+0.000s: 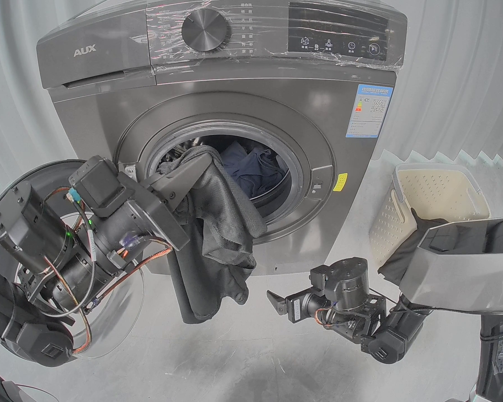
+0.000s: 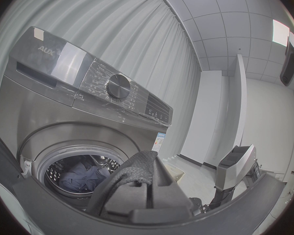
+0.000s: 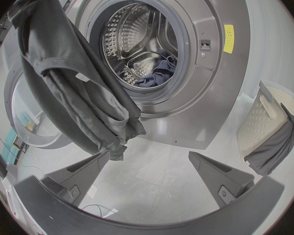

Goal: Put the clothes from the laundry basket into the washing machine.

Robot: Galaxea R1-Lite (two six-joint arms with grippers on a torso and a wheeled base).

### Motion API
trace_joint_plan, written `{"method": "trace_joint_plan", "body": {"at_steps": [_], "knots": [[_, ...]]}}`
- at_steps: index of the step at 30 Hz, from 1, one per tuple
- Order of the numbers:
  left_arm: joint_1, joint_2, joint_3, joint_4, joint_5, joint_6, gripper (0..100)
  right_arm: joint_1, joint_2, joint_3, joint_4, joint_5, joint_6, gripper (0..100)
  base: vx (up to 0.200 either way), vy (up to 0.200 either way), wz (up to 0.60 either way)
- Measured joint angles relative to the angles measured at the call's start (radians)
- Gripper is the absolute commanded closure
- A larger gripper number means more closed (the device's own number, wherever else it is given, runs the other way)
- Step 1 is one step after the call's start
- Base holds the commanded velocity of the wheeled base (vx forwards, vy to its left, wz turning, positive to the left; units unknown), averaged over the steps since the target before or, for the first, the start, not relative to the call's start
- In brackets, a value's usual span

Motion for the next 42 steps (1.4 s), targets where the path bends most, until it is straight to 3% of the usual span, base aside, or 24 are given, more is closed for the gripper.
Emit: {"method": "trace_joint_plan", "body": {"at_steps": [19, 30, 42], "knots": [[-0.001, -0.036, 0.0, 0.001, -0.005, -0.01, 100, 0.041, 0.162, -0.196, -0.016, 0.0, 0.003, 0, 0.0, 0.0, 0.0], [-0.002, -0.042, 0.001, 0.001, -0.005, -0.012, 100, 0.148, 0.168, -0.201, -0.043, -0.001, 0.01, 0, 0.0, 0.0, 0.0], [0.004, -0.043, 0.001, 0.001, -0.009, -0.012, 100, 0.093, 0.14, -0.144, -0.042, -0.008, 0.011, 0, 0.0, 0.0, 0.0]]}}
